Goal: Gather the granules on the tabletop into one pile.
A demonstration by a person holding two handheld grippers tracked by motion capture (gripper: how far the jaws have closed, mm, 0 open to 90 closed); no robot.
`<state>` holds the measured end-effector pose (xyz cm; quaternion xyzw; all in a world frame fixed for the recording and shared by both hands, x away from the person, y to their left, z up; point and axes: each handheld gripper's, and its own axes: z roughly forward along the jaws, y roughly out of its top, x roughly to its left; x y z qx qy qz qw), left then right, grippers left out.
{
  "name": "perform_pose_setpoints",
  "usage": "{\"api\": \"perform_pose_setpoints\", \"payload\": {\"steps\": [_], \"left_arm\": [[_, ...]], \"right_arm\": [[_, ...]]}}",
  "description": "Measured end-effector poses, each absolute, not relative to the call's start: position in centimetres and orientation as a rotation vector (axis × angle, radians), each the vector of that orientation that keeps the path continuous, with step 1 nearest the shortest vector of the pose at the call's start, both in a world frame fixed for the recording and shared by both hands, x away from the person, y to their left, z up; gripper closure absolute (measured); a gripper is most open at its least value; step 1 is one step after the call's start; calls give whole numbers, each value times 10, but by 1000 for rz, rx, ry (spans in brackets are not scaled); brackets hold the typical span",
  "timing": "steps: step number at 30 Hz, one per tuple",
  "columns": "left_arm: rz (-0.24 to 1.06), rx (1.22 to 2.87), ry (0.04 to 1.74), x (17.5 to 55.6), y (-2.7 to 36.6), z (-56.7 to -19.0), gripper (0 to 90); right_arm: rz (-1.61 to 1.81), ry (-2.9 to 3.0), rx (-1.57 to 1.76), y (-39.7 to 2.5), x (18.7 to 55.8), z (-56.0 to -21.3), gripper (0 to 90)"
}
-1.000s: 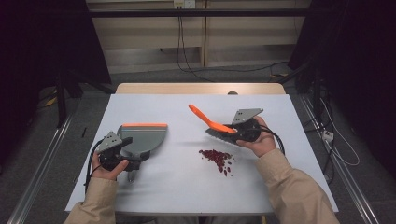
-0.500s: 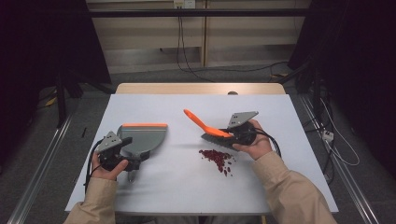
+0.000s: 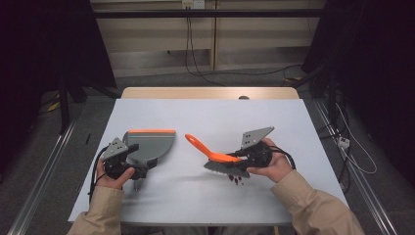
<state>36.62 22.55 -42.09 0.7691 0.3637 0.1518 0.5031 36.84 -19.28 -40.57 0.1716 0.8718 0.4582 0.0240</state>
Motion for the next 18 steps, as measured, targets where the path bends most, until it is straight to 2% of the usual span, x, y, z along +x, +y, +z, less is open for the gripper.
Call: {"api": "perform_pose_setpoints", "payload": {"steps": [10,18], "left_arm": [[366,1866,876,367,225,-421,52],[367,1865,878,367,225,-421,52]], "right_arm": [[1460,2810,444,-190,354,-425,711],[1452,2817,449,-189,370,-429,711]]}}
